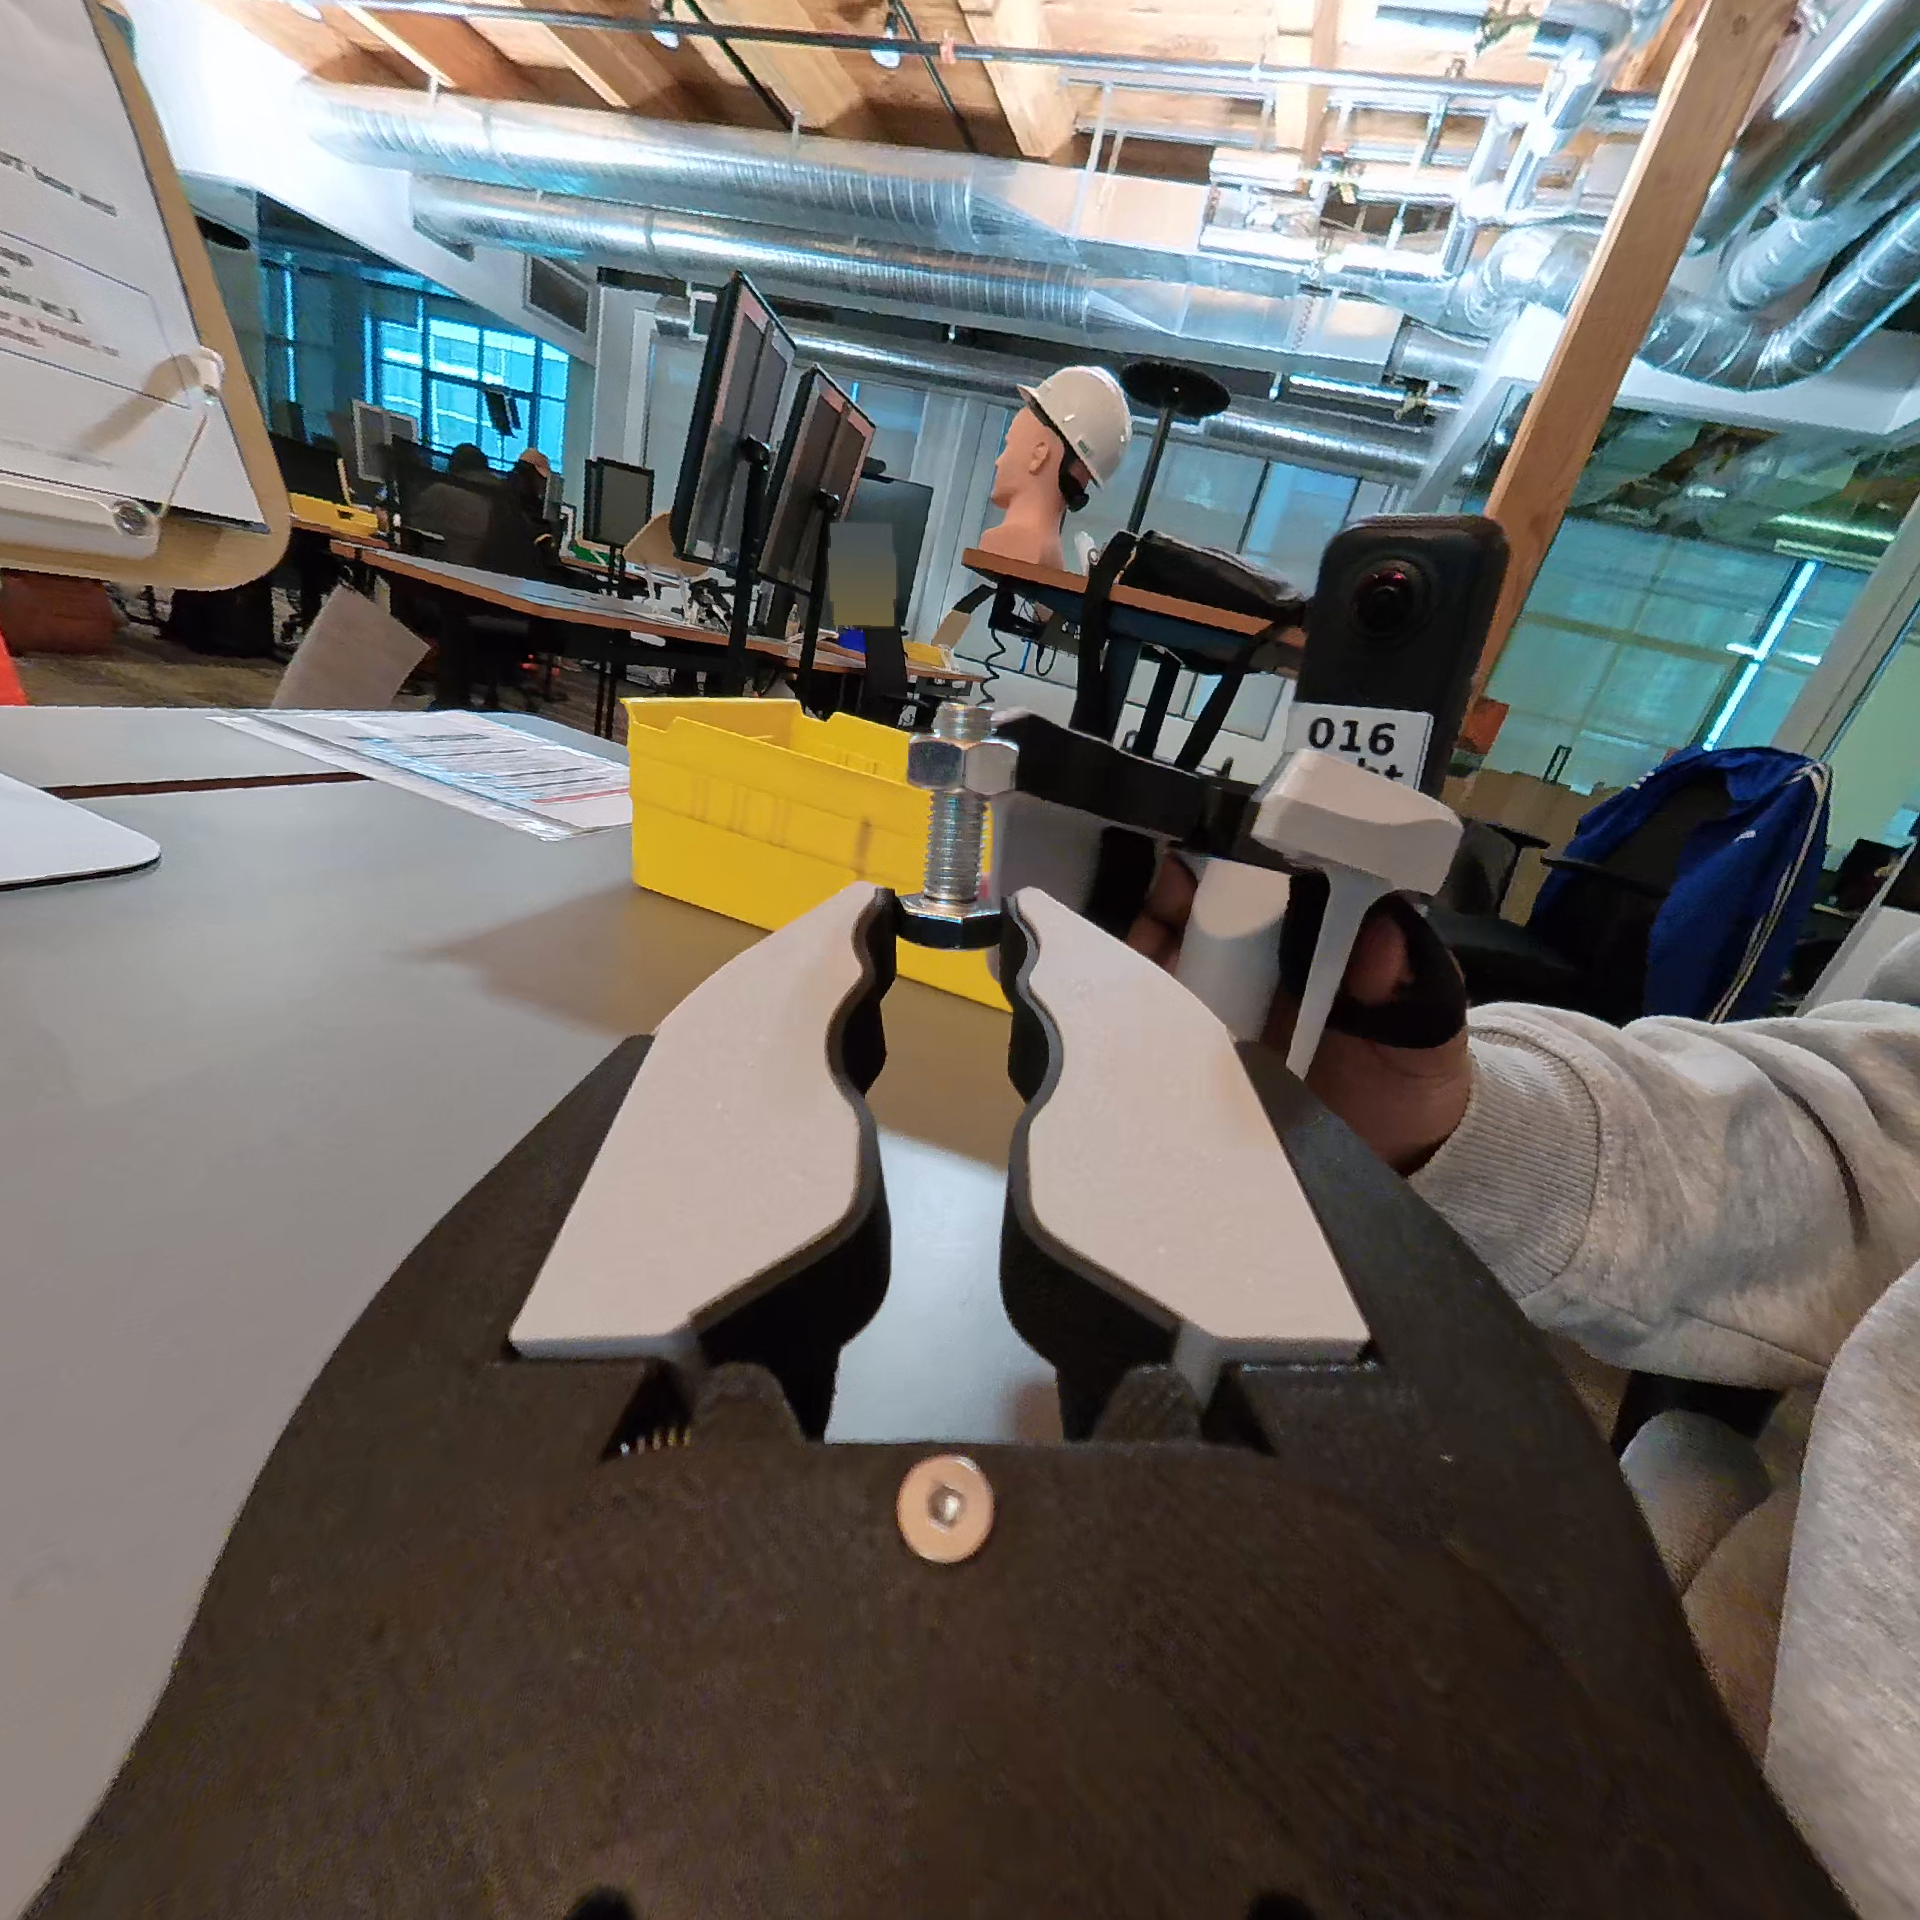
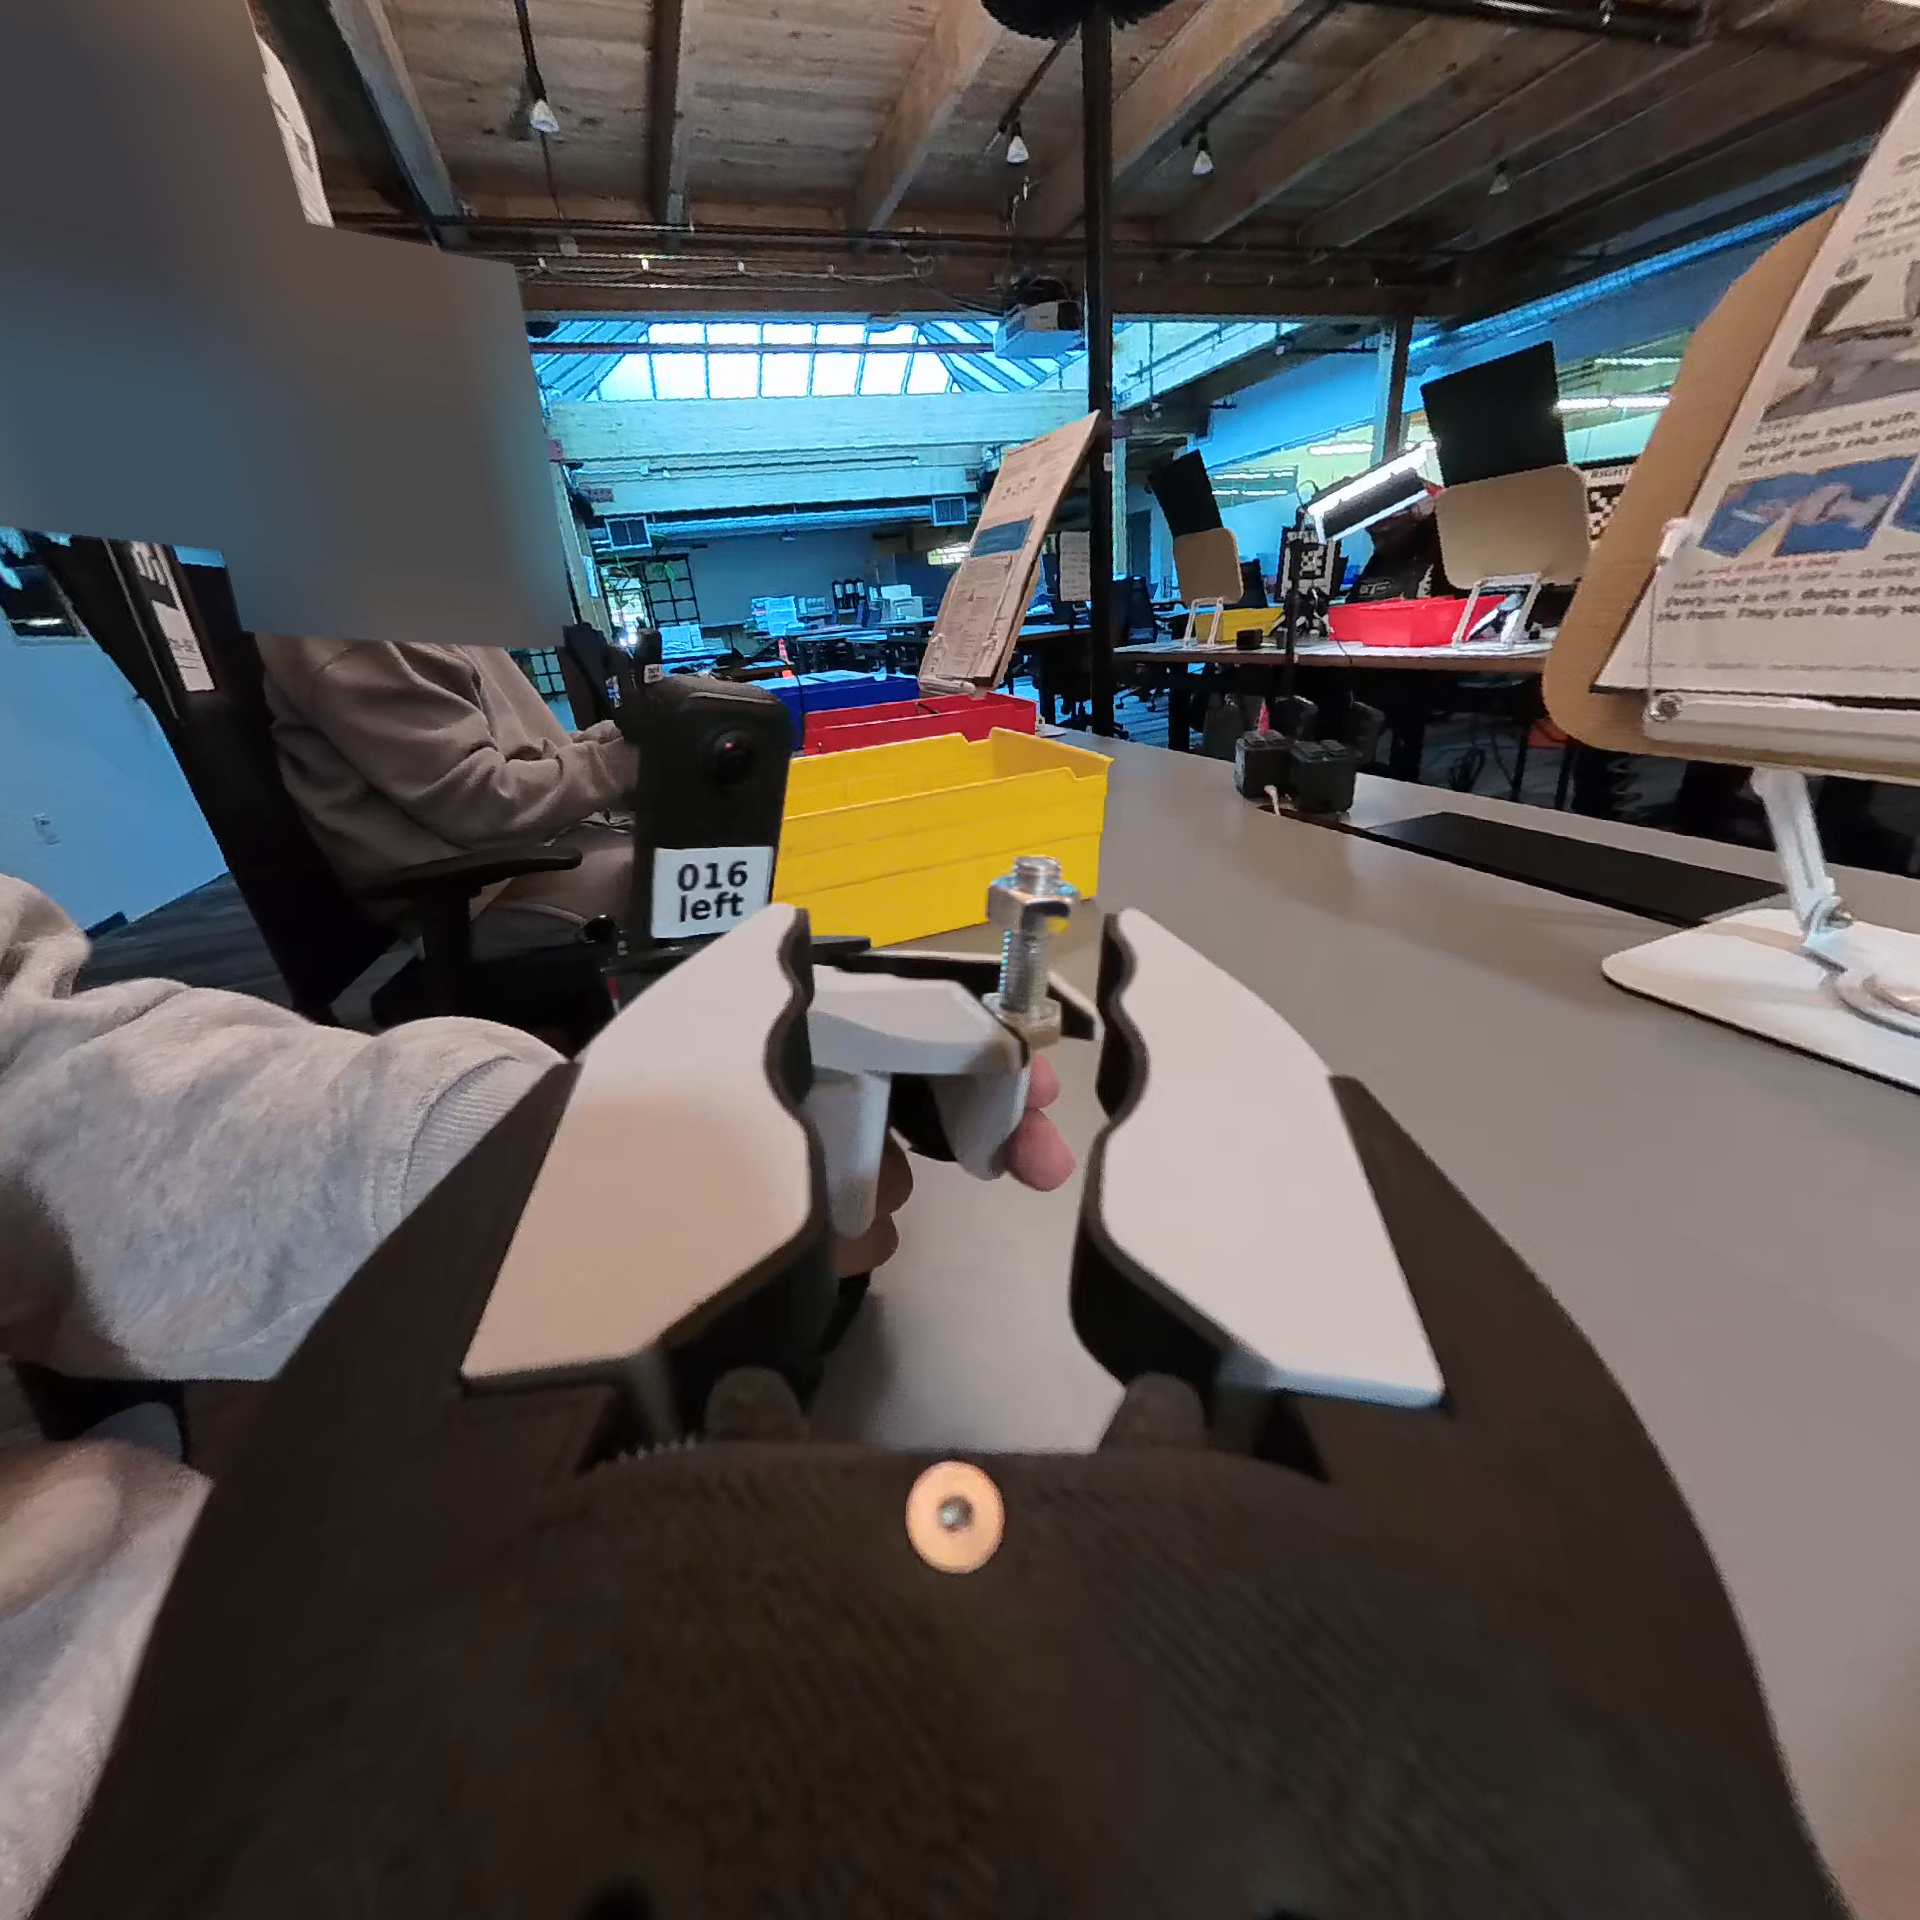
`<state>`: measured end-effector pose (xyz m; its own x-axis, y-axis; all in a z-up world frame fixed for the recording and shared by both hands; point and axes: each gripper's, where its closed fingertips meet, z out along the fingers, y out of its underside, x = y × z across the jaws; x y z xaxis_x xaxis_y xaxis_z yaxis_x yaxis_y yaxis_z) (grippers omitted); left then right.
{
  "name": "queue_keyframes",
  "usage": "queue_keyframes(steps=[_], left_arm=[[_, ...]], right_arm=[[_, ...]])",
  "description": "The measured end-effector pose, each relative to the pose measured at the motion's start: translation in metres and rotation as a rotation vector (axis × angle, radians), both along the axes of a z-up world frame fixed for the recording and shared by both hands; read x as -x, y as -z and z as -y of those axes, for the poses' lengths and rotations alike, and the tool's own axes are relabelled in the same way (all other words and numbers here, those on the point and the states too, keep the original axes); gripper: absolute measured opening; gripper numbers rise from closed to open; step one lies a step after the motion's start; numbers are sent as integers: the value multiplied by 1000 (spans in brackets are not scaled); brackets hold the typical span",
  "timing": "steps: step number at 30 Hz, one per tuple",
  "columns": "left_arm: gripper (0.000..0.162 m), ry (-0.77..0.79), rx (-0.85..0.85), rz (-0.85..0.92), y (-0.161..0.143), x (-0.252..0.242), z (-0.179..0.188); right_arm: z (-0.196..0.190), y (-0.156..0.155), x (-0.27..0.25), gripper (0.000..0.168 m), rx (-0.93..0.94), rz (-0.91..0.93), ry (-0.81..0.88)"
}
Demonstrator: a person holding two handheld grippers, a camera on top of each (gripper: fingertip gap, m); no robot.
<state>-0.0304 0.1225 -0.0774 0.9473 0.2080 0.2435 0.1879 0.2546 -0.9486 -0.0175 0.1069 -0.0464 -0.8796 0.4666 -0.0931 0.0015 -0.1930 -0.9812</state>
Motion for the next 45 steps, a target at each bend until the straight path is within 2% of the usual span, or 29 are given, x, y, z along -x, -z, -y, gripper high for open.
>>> queue_keyframes(steps=[3,6,10,12,19,25,26,28,38,43,44,45], left_arm=[[21,-10,-12,10,-1,2,2],[21,-11,-11,13,0,3,1],[21,-8,0,6,1,2,0],[21,-6,-6,13,1,3,1],[21,-8,-7,20,2,4,1],[21,-10,8,10,5,2,-2],[21,-13,3,16,5,3,-2],[20,-12,-15,29,3,5,1],[21,-15,-18,32,3,5,1],[21,-11,-16,32,4,4,-1],[21,-15,-21,37,4,5,0],[21,-15,-29,42,3,6,1]], right_arm=[[4,0,-7,38,-26,-30,-30],[9,1,-12,35,-45,-40,-52],[9,1,-8,46,-25,-28,-31],[6,0,-2,60,-10,-29,13],[9,-3,-12,45,-10,-46,-38],[12,1,-10,43,-17,-30,-38],[11,0,-9,46,-11,-32,-23],[8,0,-2,65,-1,-38,30],[16,-1,-14,48,-5,-38,-54],[16,3,-10,48,-26,-41,-29],[15,2,-7,52,-23,-44,-11],[13,2,-4,63,-19,-42,16]])
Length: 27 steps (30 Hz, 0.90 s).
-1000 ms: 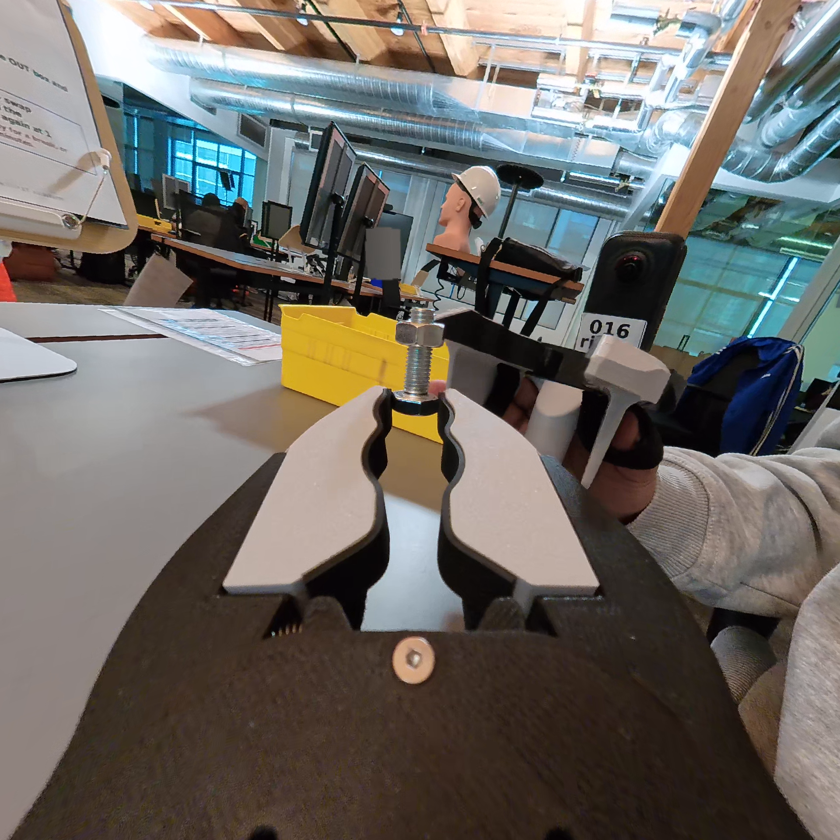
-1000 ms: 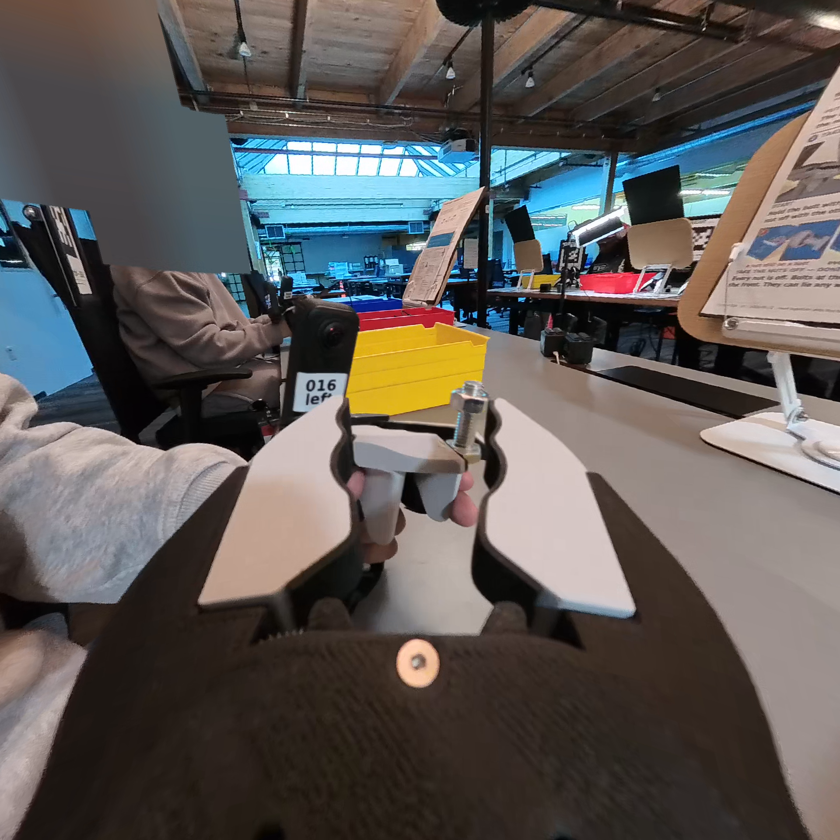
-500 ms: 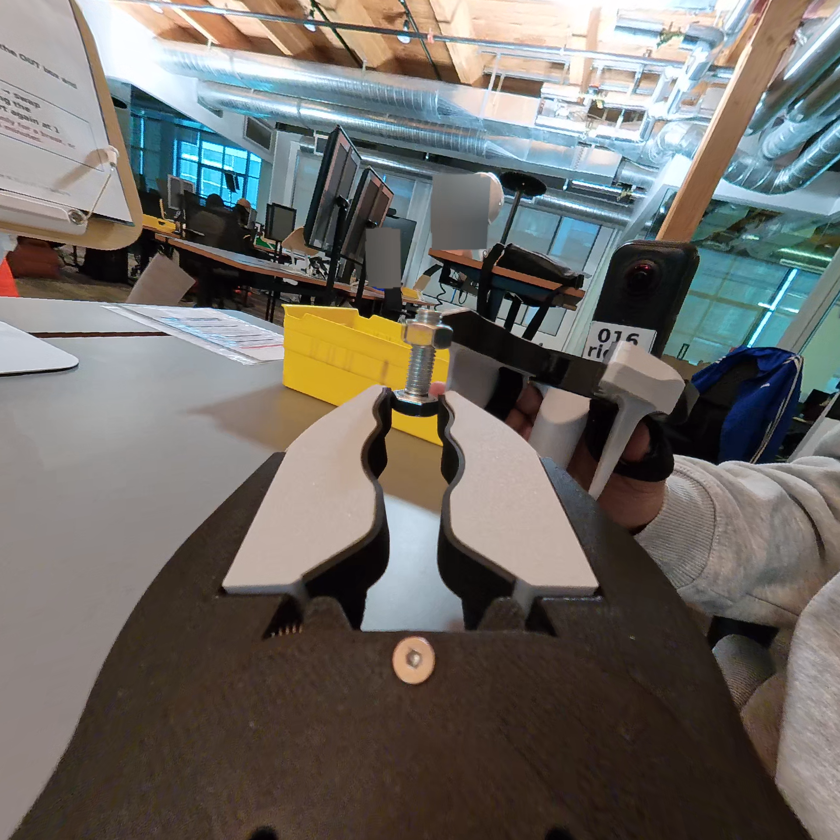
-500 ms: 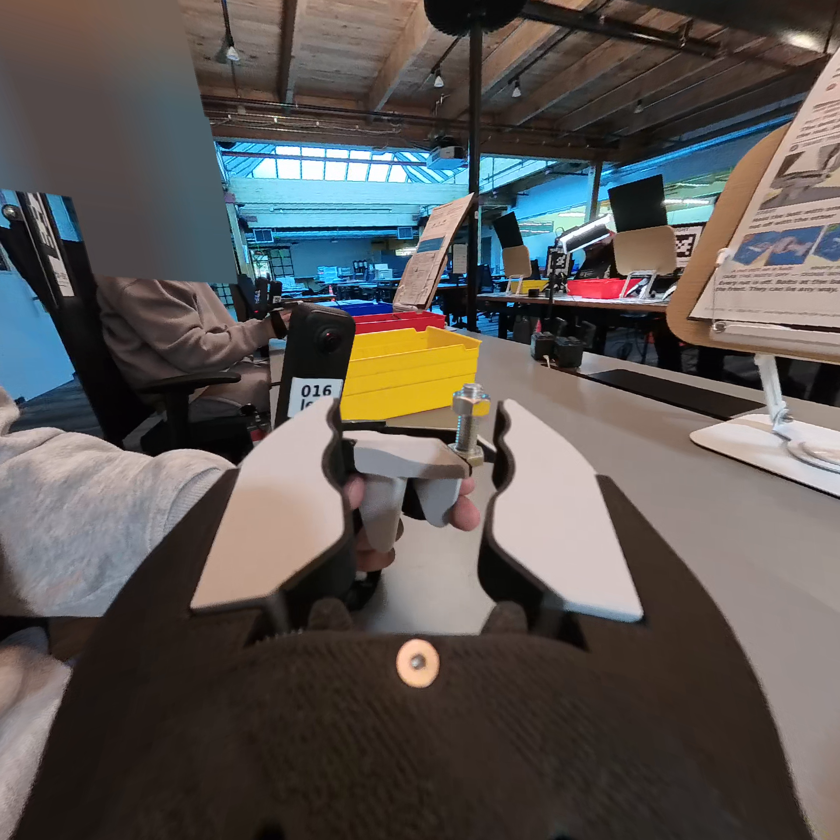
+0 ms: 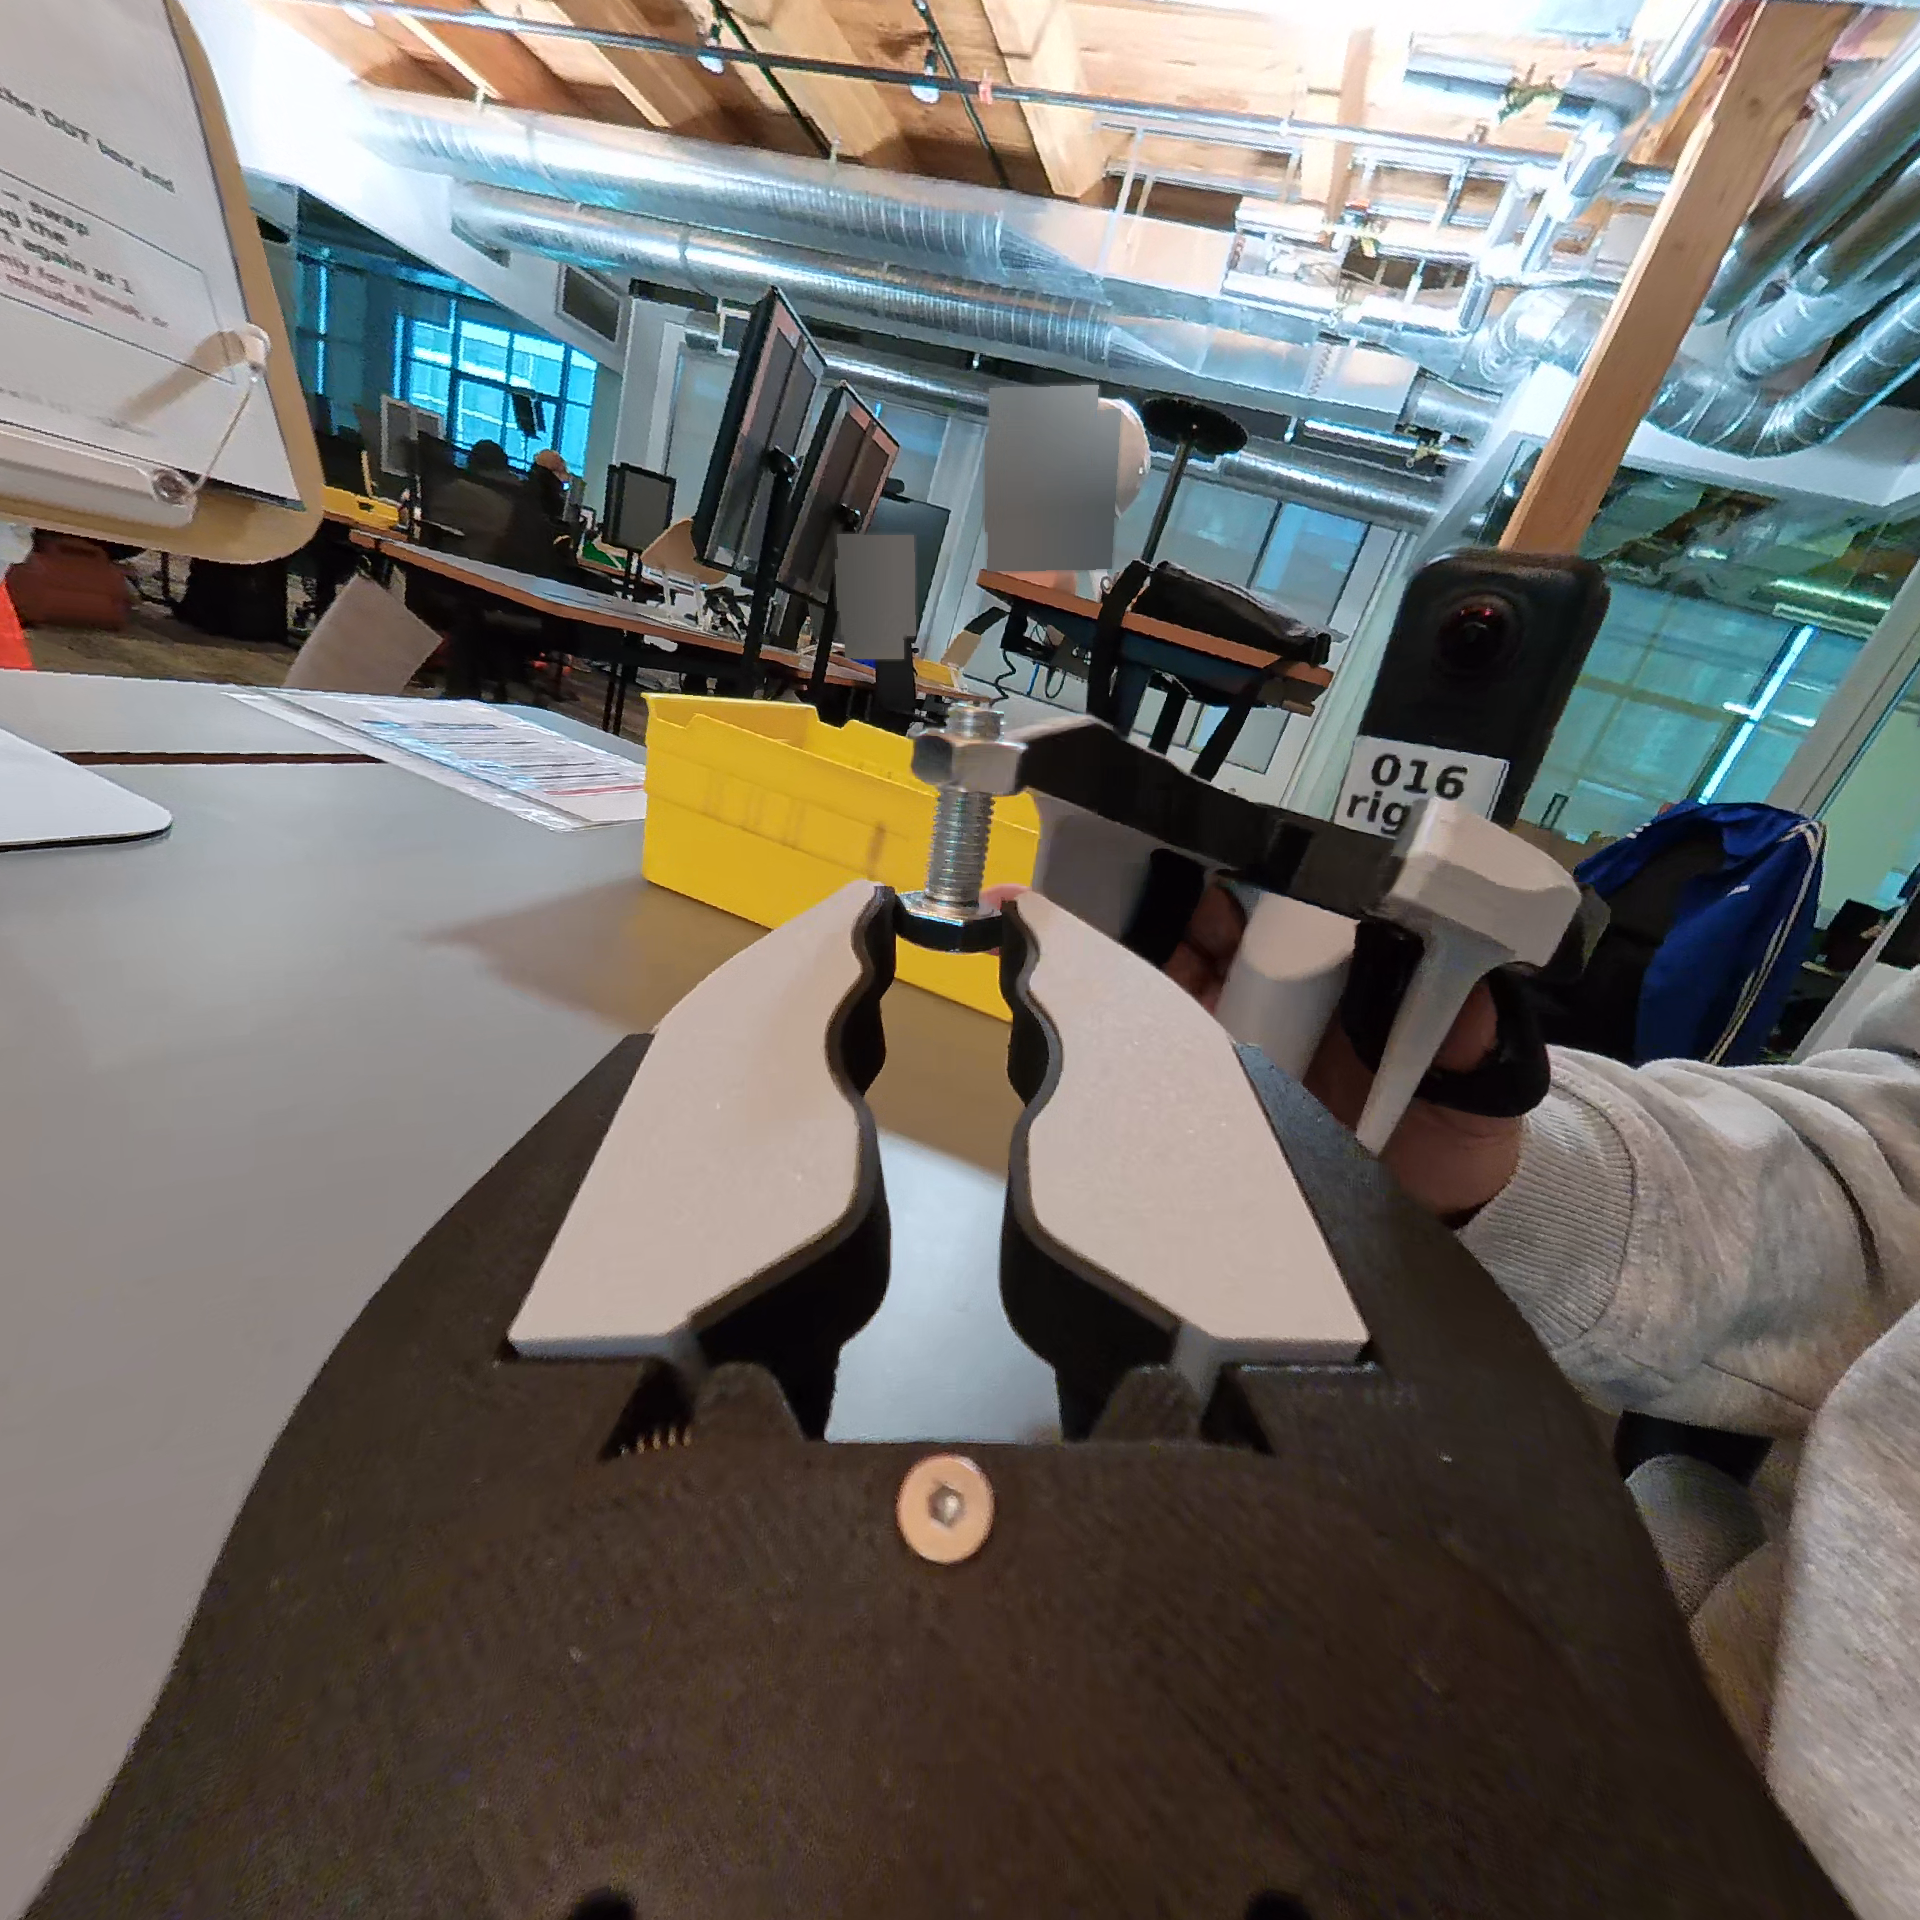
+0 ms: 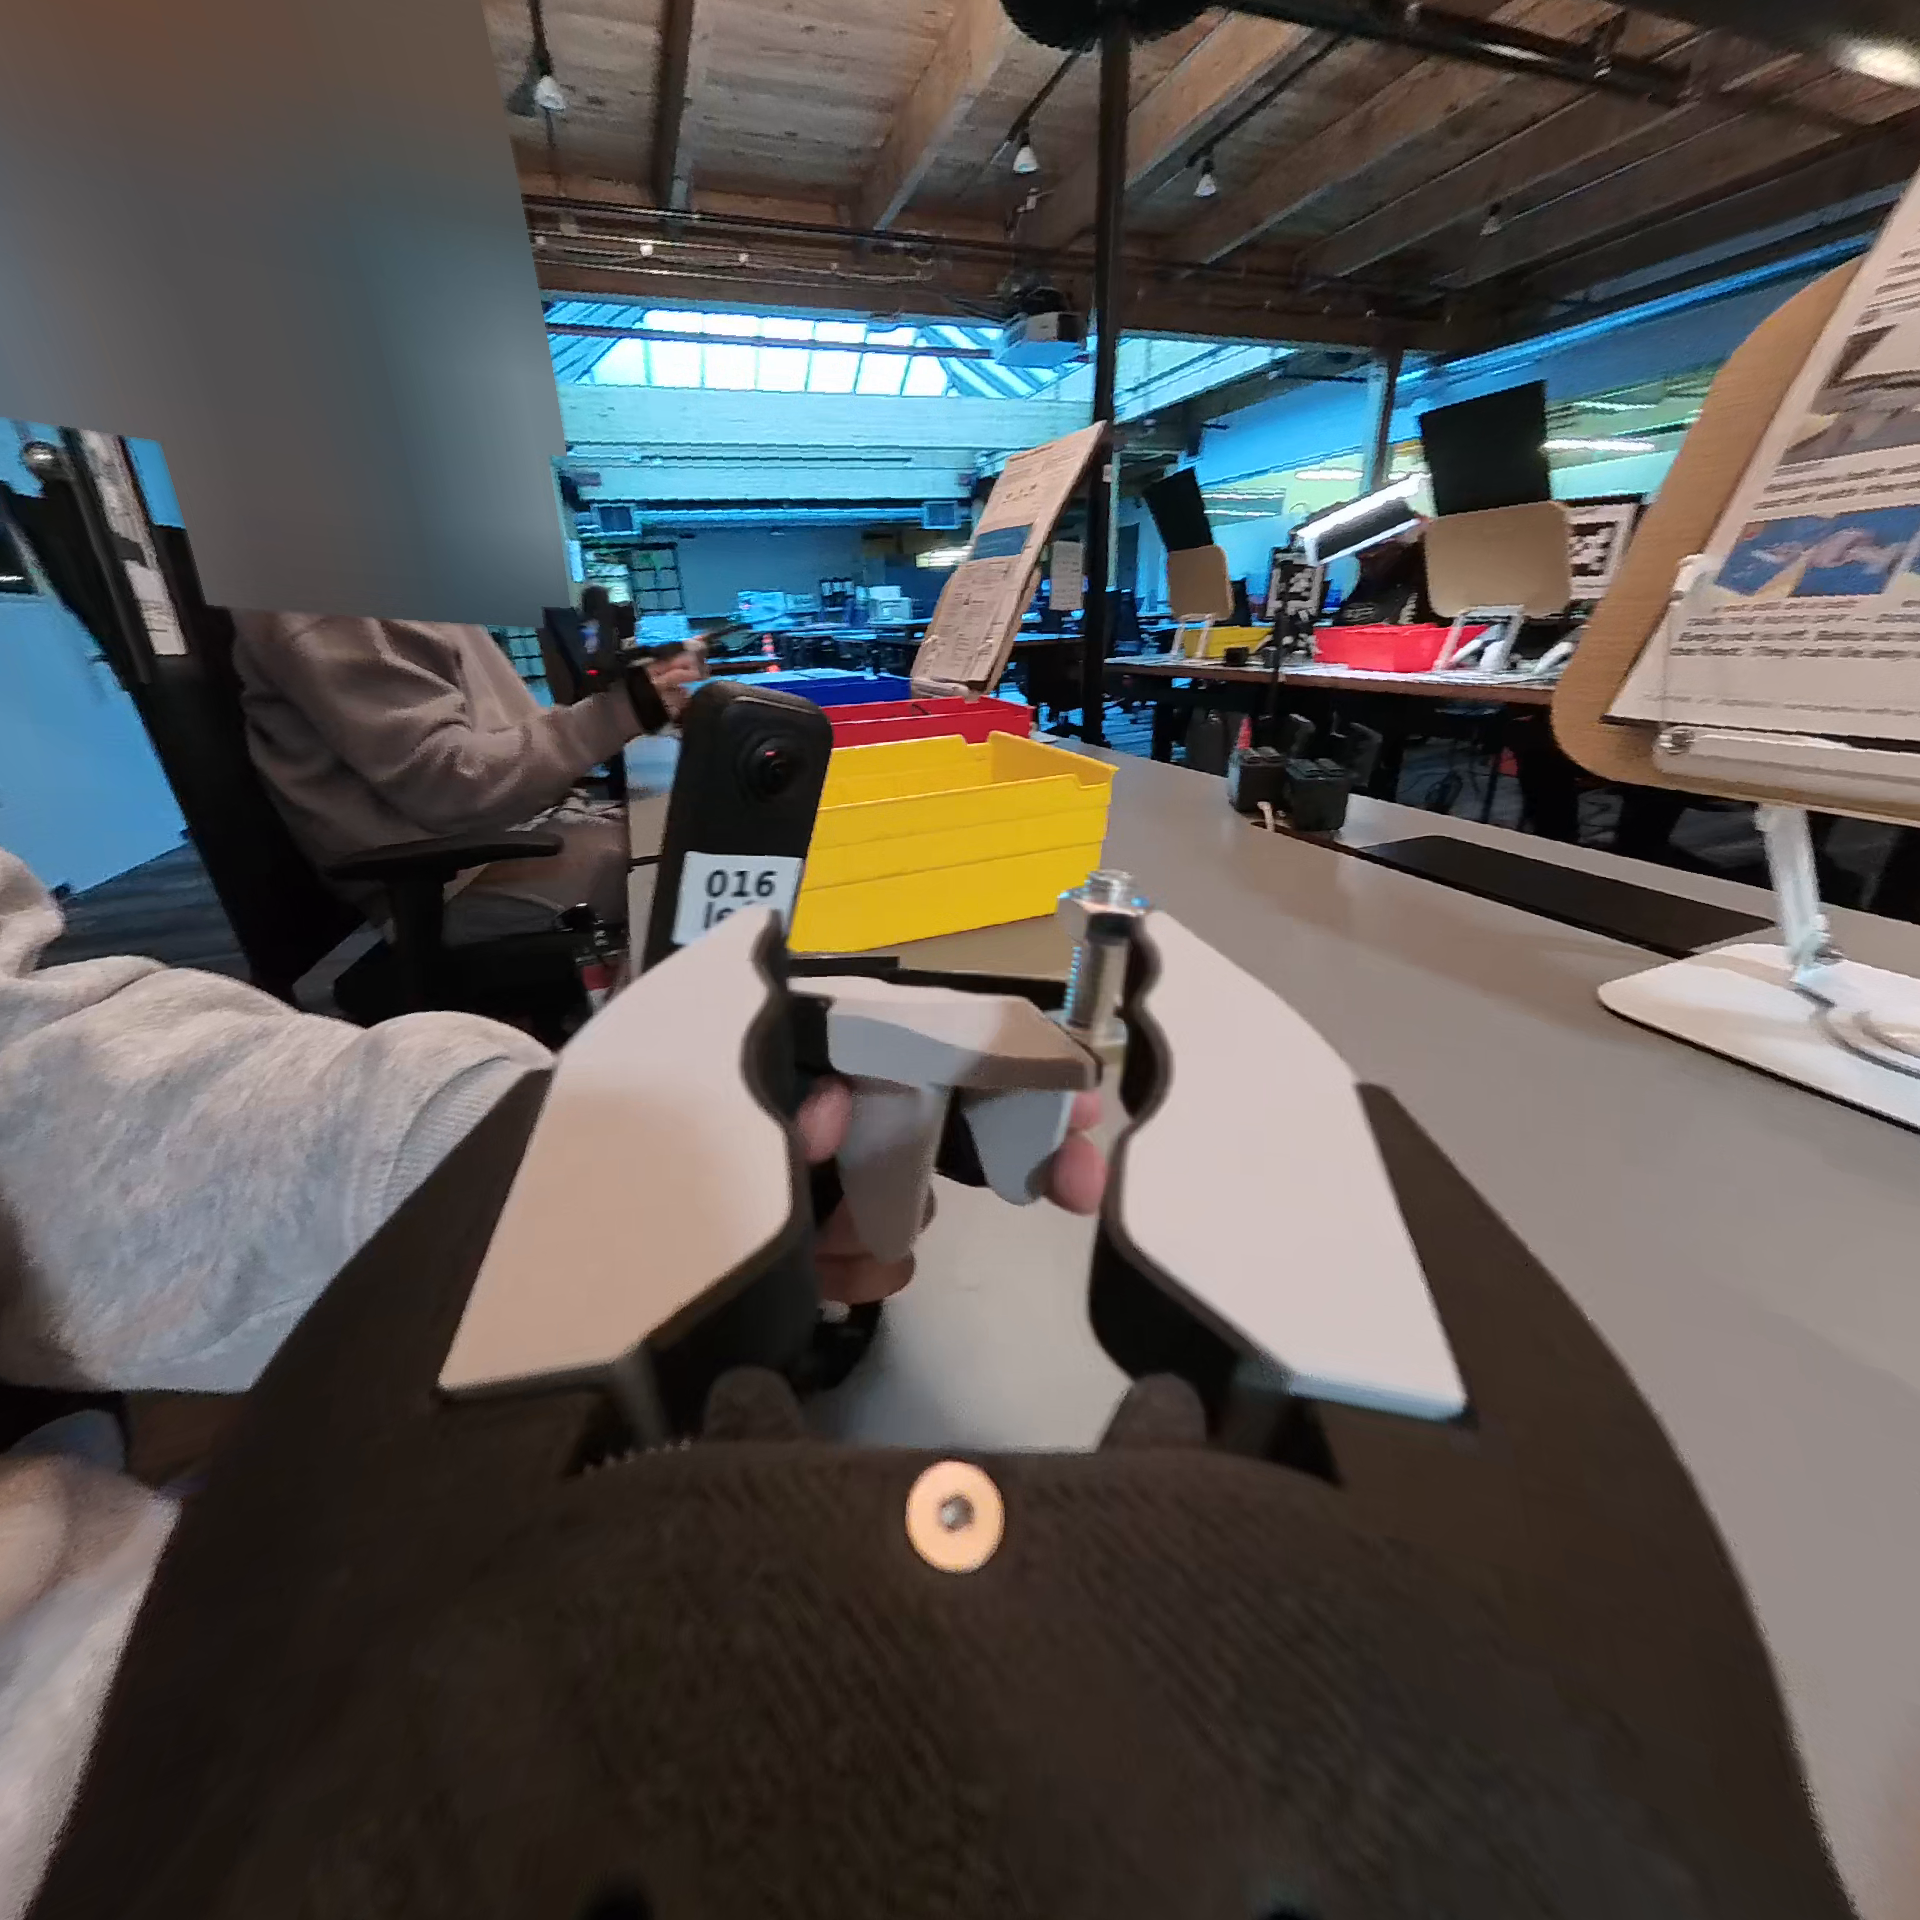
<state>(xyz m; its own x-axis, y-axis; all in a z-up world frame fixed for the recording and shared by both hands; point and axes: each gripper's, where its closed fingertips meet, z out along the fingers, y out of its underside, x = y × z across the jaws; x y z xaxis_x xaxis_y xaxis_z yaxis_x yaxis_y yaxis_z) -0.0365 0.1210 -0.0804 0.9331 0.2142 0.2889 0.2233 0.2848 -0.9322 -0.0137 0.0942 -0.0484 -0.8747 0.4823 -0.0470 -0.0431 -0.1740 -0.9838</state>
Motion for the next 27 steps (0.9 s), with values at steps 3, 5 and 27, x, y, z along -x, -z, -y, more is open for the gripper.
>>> queue_keyframes(steps=[3,5,27], left_arm=[[21,-4,-11,8,-1,2,2],[21,-5,-9,9,-1,2,1],[21,-5,10,7,3,1,-1]], right_arm=[[-2,0,1,65,6,5,4],[-1,-3,-2,61,18,-3,-13],[5,-2,-9,56,8,-10,-59]])
